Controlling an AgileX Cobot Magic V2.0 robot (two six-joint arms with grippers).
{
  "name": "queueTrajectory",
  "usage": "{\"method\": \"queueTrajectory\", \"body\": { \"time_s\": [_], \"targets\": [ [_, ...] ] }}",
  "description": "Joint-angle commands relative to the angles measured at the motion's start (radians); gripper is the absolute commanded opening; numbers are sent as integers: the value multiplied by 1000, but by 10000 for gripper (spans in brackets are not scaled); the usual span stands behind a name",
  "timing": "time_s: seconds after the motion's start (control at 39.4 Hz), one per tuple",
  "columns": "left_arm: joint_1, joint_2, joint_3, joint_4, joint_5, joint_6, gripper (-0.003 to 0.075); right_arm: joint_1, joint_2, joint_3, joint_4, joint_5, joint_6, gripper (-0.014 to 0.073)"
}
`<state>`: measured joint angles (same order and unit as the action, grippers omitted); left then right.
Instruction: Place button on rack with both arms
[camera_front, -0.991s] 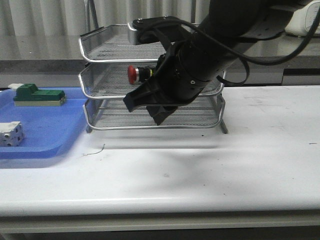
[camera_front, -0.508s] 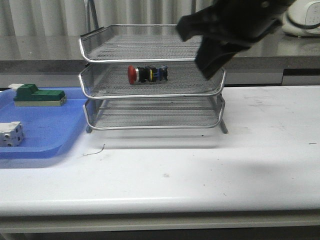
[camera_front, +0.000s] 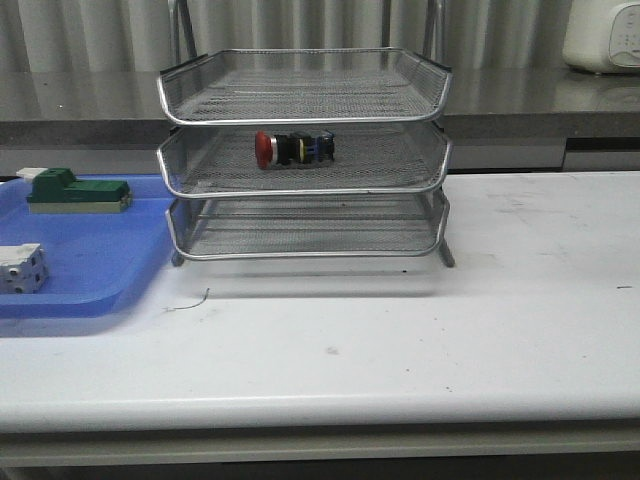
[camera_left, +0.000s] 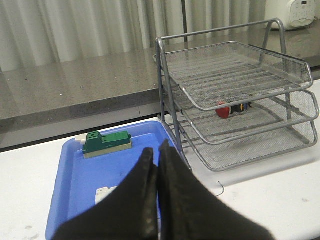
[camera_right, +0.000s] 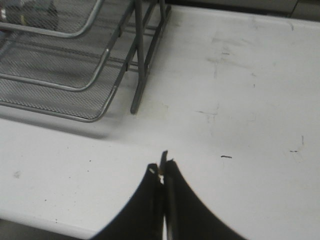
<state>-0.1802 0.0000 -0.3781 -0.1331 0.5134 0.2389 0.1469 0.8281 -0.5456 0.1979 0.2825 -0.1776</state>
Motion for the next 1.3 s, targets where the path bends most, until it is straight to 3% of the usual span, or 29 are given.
{"method": "queueTrajectory", "body": {
  "time_s": [0.0,0.23,0.43,1.27],
  "targets": [
    [5,13,-24,-14,-82,-12,-19,-9,-158,50,7,-94,-4,-111],
    [5,13,-24,-14,-82,-12,-19,-9,-510,209,7,-92,-4,-111],
    [5,13,-24,-14,-82,-12,-19,-9,-695,250,7,-92,-4,-111],
    [5,13,-24,-14,-82,-12,-19,-9,-720,252,7,-94,-4,-111]
  ]
}}
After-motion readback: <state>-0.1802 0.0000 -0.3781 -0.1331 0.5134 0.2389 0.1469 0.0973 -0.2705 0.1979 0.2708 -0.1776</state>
